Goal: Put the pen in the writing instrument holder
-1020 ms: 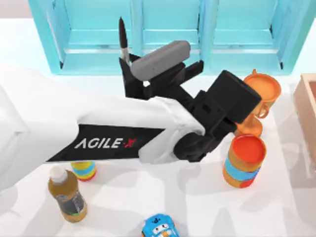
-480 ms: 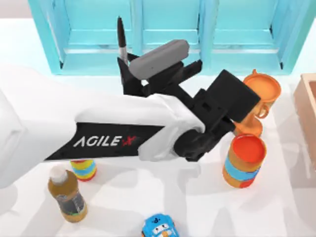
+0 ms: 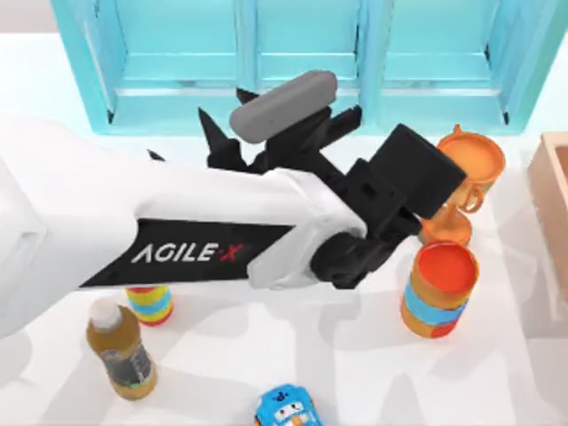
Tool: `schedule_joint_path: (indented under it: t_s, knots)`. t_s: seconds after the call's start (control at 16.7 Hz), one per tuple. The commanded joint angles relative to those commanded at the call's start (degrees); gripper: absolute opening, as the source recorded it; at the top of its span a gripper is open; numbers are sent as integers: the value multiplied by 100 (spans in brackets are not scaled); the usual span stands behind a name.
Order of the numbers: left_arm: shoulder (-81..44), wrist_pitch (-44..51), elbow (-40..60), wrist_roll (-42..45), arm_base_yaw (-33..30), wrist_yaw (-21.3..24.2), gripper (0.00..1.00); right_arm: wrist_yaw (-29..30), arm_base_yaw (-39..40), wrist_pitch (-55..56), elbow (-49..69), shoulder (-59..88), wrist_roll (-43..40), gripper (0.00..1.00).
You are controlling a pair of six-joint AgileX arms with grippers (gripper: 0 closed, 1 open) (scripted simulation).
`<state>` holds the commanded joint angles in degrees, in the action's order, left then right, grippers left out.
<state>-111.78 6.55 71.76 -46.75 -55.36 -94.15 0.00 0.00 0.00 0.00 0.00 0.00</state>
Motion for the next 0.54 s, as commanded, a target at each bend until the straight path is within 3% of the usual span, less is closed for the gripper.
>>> schedule_joint_path:
  t_s: [0.18, 0.54]
  knots:
    - [0, 0, 0, 0, 0, 0, 98, 0, 0, 0, 0, 0, 0, 100]
    - [0, 0, 0, 0, 0, 0, 100, 0, 0, 0, 0, 0, 0, 100]
